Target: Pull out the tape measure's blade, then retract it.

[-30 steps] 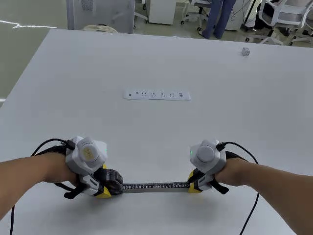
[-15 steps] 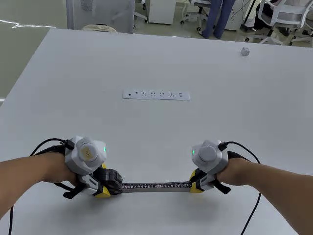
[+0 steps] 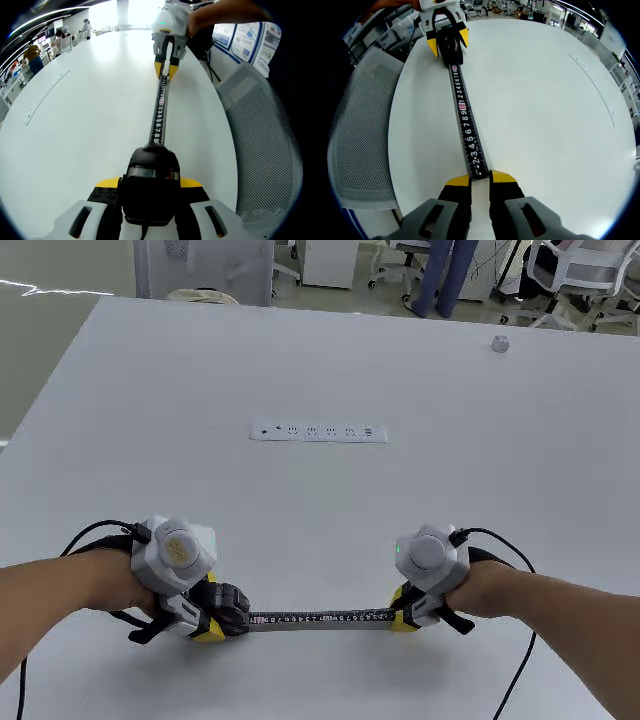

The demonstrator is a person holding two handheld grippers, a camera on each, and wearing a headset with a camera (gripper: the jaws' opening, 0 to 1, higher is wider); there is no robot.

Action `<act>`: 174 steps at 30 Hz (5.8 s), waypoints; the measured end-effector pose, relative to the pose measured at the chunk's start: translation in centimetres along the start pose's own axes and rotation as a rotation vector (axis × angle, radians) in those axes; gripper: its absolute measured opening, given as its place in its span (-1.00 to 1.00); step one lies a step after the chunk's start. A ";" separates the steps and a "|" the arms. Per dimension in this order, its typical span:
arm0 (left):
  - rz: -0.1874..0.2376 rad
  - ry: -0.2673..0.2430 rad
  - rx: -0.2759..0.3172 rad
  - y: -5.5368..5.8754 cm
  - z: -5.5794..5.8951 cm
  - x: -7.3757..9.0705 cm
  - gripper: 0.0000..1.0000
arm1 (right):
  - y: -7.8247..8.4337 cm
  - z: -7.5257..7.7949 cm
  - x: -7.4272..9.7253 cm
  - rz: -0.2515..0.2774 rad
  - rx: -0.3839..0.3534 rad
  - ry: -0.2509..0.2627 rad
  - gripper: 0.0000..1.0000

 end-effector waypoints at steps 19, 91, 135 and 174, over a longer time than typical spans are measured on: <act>0.001 0.001 0.000 0.0 0.0 0.0 -0.25 | 0.9 0.2 0.2 0.001 -0.012 0.003 -0.78; 0.075 -0.024 0.098 0.3 -0.6 1.1 0.32 | 1.6 -0.9 2.5 0.198 -0.215 0.152 -0.11; 0.442 -0.239 0.710 11.6 4.7 8.5 1.00 | 8.7 -7.4 5.9 0.449 -0.621 0.288 0.80; 0.506 -0.365 0.767 14.5 7.0 10.7 1.00 | 11.7 -10.5 7.7 0.500 -0.693 0.334 1.00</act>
Point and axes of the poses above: the centre of the closed fingertips' face, and the gripper's own axes: x roughly backward along the fingers, z roughly to its right, y roughly out of its underside, the point moved 2 cm from there along x, roughly backward along the fingers, and after that the axes turned 13 degrees about -z, right-handed, at the moved point
